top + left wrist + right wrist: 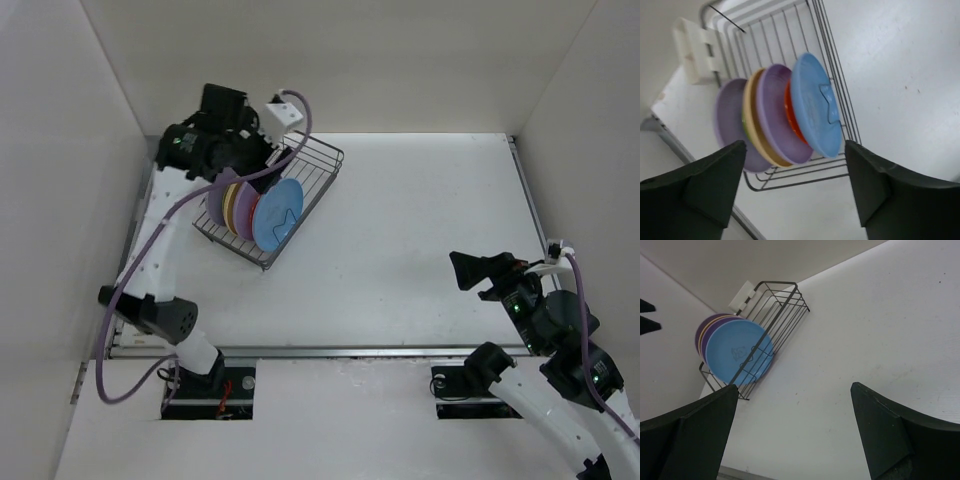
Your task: Unload the plates from the dish rack
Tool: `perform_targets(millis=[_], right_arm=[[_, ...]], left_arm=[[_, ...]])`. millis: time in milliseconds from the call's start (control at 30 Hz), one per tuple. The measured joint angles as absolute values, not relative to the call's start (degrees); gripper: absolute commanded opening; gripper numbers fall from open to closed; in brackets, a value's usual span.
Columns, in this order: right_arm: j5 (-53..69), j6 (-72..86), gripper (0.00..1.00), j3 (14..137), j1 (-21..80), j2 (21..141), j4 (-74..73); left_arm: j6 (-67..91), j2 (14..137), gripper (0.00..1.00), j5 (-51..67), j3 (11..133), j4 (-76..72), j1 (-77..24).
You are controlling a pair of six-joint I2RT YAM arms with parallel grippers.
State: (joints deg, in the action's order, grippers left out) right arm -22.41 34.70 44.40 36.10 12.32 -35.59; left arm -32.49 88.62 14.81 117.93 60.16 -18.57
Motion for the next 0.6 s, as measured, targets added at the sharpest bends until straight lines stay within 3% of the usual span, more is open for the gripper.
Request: perform_targets(millis=[233,333,600], right_arm=[[-22.28,34.7,1.0,44.4,36.1,12.29,-35.59],[-22.28,34.7,1.0,44.4,36.1,12.29,-35.59],[-22.28,34.68,1.0,44.4,36.1,12.29,-35.59]], left_arm=[[-26.87,99.72,0.61,6.26,115.46,64.51,-27.29],[-23.2,101.41,0.5,1.87,113.49,62.5,-27.68],[-18.22,102.83,0.5,-8.29,109.89,56.53,-27.29]])
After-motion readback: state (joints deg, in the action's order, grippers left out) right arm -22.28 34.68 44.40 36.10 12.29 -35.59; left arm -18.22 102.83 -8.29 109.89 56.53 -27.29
